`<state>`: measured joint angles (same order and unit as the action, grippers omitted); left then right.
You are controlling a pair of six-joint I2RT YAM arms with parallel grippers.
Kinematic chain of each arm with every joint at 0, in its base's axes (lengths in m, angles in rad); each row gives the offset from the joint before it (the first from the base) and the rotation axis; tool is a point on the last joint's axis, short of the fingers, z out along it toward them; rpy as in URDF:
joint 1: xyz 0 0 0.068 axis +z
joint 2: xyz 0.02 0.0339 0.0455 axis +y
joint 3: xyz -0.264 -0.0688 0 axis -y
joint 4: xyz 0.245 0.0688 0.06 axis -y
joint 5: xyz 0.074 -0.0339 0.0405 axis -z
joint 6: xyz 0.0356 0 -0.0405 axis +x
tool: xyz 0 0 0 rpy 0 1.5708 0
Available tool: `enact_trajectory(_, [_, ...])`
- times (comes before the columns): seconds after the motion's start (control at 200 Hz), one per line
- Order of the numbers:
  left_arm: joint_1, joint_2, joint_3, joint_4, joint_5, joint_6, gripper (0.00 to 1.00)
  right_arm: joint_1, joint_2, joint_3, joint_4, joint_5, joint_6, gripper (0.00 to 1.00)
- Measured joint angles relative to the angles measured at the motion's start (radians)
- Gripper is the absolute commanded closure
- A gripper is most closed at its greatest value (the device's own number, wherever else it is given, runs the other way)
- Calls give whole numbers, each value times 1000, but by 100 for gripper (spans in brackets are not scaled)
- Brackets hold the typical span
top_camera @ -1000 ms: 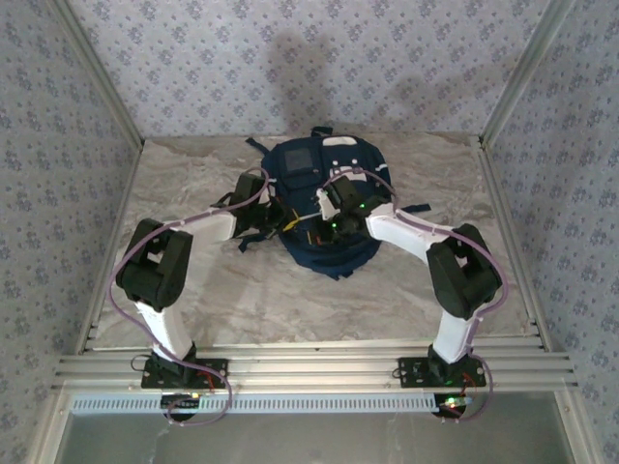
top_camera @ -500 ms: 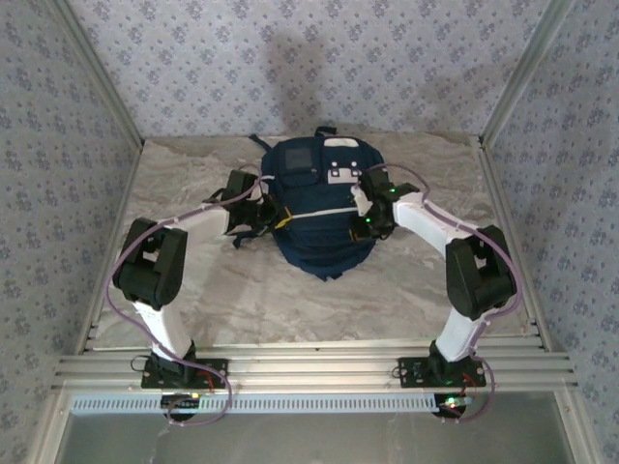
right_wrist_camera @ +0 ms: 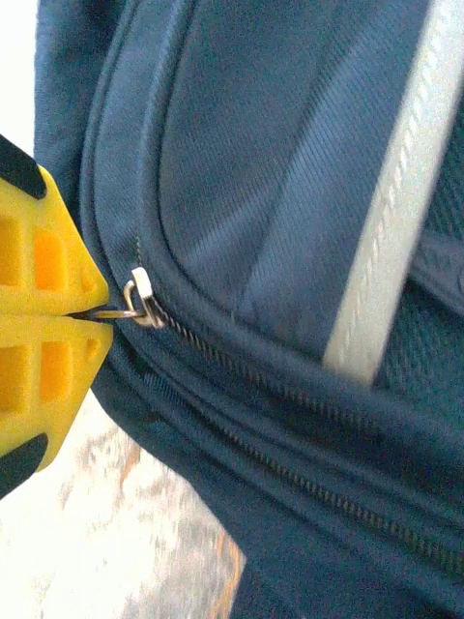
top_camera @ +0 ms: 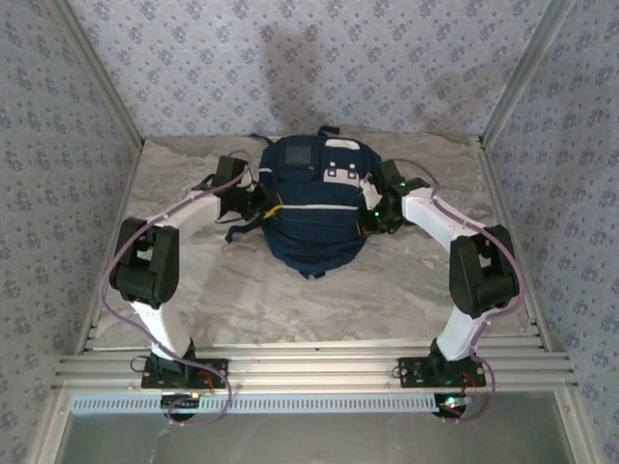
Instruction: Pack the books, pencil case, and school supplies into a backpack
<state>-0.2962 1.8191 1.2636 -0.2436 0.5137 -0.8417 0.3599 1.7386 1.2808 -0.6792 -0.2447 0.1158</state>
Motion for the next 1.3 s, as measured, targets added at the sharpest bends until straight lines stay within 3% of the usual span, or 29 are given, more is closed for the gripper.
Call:
enact_trajectory(0.105, [26,0,51,-27,-26,21,36,43,-16,-35,49,-81,71,100])
enact_trajectory(0.16, [31,-8,66,-47,-43,40,34,74,-24,-56,91,-127,122,100])
enact_trajectory(0.18, [31,-14,67,-56,-50,44,25,87,-25,-61,108,-144,139,100])
enact_trajectory(0.23, [30,-38,67,-94,-68,61,23,120,-25,-63,140,-170,177,100])
enact_trajectory(0.45, [28,-213,42,-238,-150,118,21,263,68,33,249,-271,270,100])
enact_trajectory(0.65, [35,-356,-49,-266,-187,105,21,312,186,139,294,-320,300,100])
enact_trajectory(0.959, [18,-413,-373,-42,-164,-151,21,324,212,165,348,-346,349,100])
enact_trajectory(1.299, [-18,-324,-396,166,-179,-308,25,336,212,165,386,-354,376,100])
